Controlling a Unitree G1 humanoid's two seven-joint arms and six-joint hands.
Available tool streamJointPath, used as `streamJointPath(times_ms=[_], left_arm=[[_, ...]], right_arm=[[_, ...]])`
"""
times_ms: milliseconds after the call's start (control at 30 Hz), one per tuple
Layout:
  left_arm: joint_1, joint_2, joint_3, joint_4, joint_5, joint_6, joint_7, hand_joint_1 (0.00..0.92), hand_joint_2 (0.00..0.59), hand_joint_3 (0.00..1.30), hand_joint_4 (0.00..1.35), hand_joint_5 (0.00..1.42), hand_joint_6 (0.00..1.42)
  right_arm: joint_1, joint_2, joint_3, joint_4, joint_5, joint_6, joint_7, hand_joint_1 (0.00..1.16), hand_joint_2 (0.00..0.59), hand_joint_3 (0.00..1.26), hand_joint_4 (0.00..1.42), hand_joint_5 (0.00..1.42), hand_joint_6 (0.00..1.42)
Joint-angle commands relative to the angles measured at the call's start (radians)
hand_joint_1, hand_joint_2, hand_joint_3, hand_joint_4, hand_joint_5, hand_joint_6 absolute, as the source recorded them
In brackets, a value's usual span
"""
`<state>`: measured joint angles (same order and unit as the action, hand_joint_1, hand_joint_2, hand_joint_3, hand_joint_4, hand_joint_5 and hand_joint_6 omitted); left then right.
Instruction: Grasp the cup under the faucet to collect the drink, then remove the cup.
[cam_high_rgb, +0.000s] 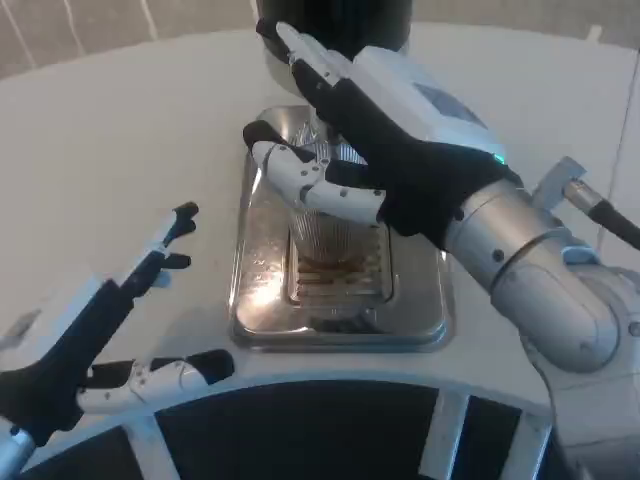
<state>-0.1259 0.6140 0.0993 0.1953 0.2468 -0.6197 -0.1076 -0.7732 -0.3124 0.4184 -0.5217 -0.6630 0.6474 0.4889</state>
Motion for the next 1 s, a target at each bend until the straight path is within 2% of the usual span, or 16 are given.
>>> streamJointPath(times_ms=[33, 167, 400, 1000], left_arm=[[-0.016, -0.046, -0.026, -0.040, 0.034, 0.058, 0.010, 0.241, 0.034, 0.00, 0.00, 0.21, 0.28], [-0.035, -0.078, -0.039, -0.043, 0.069, 0.086, 0.030, 0.291, 0.040, 0.00, 0.00, 0.22, 0.28], [-0.068, -0.111, -0.056, -0.024, 0.097, 0.101, 0.048, 0.317, 0.041, 0.00, 0.00, 0.23, 0.29], [-0.159, -0.137, -0.082, 0.063, 0.127, 0.134, 0.079, 0.324, 0.044, 0.00, 0.00, 0.24, 0.29]], right_arm=[[0.024, 0.014, 0.035, -0.001, 0.019, -0.017, 0.053, 0.21, 0.494, 0.00, 0.00, 0.00, 0.00], [0.025, 0.016, 0.033, -0.003, 0.013, -0.014, 0.057, 0.21, 0.496, 0.00, 0.00, 0.00, 0.00], [0.029, 0.018, 0.028, -0.003, 0.006, -0.013, 0.064, 0.21, 0.502, 0.00, 0.00, 0.00, 0.00], [0.022, 0.021, 0.023, -0.003, 0.002, -0.016, 0.071, 0.21, 0.508, 0.00, 0.00, 0.00, 0.00]])
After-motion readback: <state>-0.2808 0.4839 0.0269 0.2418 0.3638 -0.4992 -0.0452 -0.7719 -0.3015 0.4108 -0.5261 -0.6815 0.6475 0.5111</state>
